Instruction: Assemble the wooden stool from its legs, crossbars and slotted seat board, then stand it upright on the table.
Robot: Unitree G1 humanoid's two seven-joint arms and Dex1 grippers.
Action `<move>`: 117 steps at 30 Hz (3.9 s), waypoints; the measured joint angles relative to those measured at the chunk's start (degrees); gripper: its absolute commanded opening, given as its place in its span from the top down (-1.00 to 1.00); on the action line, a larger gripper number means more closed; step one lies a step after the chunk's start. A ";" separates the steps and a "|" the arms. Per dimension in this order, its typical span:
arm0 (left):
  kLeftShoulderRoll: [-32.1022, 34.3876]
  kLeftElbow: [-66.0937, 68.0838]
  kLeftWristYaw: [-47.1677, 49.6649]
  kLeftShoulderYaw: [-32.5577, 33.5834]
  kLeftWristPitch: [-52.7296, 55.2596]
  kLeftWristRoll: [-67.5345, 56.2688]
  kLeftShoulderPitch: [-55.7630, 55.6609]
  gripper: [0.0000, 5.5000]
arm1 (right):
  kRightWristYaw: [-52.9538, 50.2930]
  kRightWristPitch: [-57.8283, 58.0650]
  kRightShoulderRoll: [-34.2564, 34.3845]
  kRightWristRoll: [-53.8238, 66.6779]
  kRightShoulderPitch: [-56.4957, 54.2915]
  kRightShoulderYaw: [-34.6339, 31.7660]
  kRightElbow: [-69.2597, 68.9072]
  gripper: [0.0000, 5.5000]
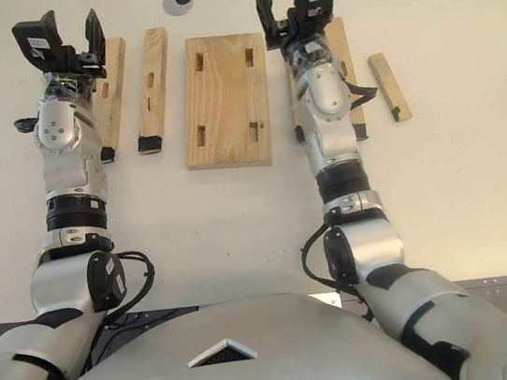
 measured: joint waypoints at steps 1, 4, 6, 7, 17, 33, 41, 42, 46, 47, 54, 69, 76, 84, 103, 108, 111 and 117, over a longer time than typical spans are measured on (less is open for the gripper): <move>-0.20 -0.45 0.40 0.08 -0.34 -0.06 0.40 -0.15 | 0.55 0.60 -0.10 0.05 0.00 -0.04 -0.03 -0.16; -1.64 -1.91 1.35 0.12 -1.41 -0.10 2.38 -0.15 | 2.27 1.81 -0.20 0.05 0.00 0.15 -0.35 -0.16; -1.76 -2.39 2.03 0.16 -1.58 -0.09 3.26 -0.15 | 3.03 3.27 -0.77 0.05 0.00 0.20 -1.00 -0.16; -1.90 -2.54 2.33 0.23 -1.66 -0.08 3.45 -0.15 | 3.47 3.63 -1.69 0.05 0.00 0.20 -1.07 -0.16; -2.76 -2.62 4.65 1.26 -3.48 -0.27 5.02 -0.15 | 6.68 6.05 -2.38 0.77 0.40 -0.01 -2.37 -0.16; -4.08 -11.85 7.84 2.44 -2.11 -0.23 14.68 -0.15 | 22.99 19.74 -29.18 6.61 24.30 -12.02 -11.88 -0.16; -4.51 -11.83 8.44 2.31 -1.44 -0.11 14.83 -0.15 | 26.97 22.55 -31.06 4.69 22.75 -6.92 -5.48 0.10; -4.53 -11.82 8.47 2.31 -1.37 -0.12 14.82 -0.15 | 27.01 22.99 -31.06 4.85 22.86 -6.81 -5.68 0.18; -4.81 -11.85 9.10 2.50 -1.22 -0.16 14.83 -0.15 | 25.43 26.24 -30.69 7.08 24.95 -8.11 -8.80 0.42; -4.98 -11.88 9.15 2.52 -1.19 -0.16 14.83 -0.15 | 25.02 26.75 -30.61 7.46 25.37 -8.37 -9.54 0.51; -6.46 -16.90 6.87 3.23 4.55 -4.99 14.58 -0.15 | 17.61 29.05 -27.42 8.58 25.68 -9.41 -13.68 0.53; -6.90 -49.06 -0.60 1.98 57.48 -57.13 6.84 -0.15 | 33.83 14.39 -15.12 11.30 7.51 8.91 -31.35 0.53; -8.85 -49.14 3.79 4.94 59.69 -64.35 6.75 0.07 | 33.71 14.98 -15.25 12.07 9.88 9.29 -33.61 0.53; -8.79 -50.31 4.03 4.68 59.81 -67.99 5.98 0.20 | 33.80 17.23 -14.97 12.39 10.01 11.52 -34.03 0.53; -8.05 -50.26 4.13 4.33 58.07 -66.08 6.09 0.86 | 33.87 13.88 -15.22 9.02 9.50 13.41 -33.54 0.35; -4.31 -47.09 0.15 3.62 49.24 -52.13 5.64 0.87 | 29.19 14.20 -15.64 1.83 9.34 13.91 -24.12 0.02; -0.33 -37.47 -3.58 5.73 38.43 -40.77 6.32 0.87 | 25.47 14.25 -15.63 -0.17 8.56 11.64 -19.25 -0.05; 4.97 -13.71 -11.89 9.00 14.69 -24.83 6.82 0.87 | 24.25 13.39 -15.40 -1.68 7.81 11.34 -17.29 -0.05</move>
